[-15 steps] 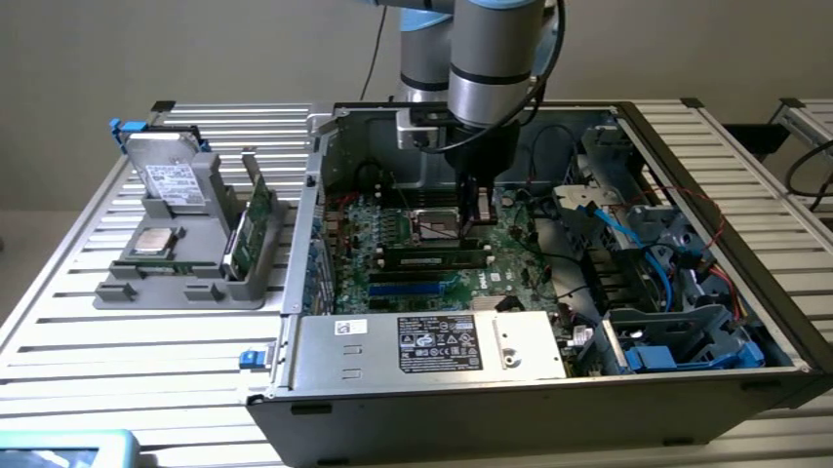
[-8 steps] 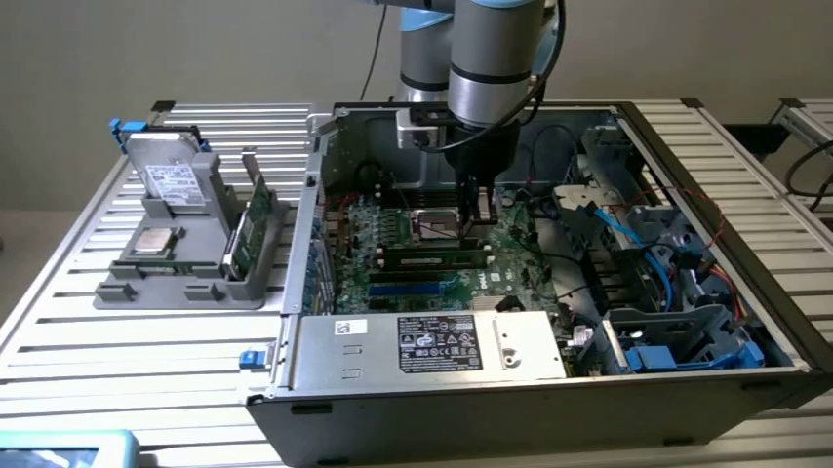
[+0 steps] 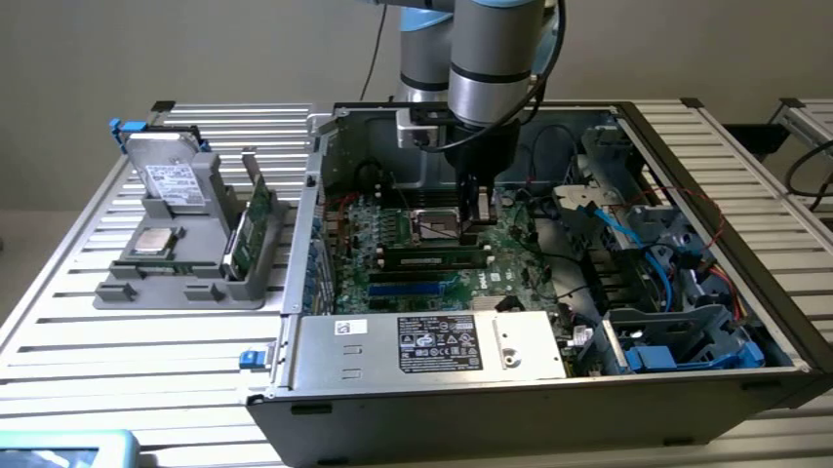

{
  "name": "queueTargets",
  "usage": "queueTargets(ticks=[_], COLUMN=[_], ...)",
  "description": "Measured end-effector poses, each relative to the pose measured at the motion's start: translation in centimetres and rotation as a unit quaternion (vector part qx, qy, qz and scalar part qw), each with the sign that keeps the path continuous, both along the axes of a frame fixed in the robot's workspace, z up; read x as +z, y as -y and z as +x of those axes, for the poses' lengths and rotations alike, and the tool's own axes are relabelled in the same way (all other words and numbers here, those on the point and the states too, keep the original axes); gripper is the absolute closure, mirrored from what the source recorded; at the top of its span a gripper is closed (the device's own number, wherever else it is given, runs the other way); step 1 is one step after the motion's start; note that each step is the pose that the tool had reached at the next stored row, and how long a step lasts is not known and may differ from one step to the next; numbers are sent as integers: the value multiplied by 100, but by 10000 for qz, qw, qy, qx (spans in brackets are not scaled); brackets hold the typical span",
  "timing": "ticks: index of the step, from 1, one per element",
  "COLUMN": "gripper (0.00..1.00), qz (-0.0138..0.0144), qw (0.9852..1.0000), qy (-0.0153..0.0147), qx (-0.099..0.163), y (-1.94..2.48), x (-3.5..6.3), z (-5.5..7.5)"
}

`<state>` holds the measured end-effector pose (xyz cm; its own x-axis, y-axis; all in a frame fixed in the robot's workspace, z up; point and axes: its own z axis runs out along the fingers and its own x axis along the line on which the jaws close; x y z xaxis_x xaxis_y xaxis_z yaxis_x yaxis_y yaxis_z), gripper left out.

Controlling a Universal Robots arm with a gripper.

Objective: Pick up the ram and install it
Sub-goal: 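Press down the ram until it locks into place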

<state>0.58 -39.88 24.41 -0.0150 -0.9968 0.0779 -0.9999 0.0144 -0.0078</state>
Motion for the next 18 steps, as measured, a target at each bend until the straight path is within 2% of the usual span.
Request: queueTargets(ticks=[5,7,10,11,13,16,18], gripper=[89,89,89,89,89,89,89], qz=[-3,-13,-41,-46,-72,-127,-129], qw=[10000,10000,10000,9999,9999,9999,9999], qy=[-1,15,90,102,109,114,114], qx=[0,0,0,-1,0,1,1], y=[0,0,-4,-6,-7,-19,-30], x=[0,-2,-13,-21,-38,-67,-78], z=[0,-1,-1,0,0,-4,-7])
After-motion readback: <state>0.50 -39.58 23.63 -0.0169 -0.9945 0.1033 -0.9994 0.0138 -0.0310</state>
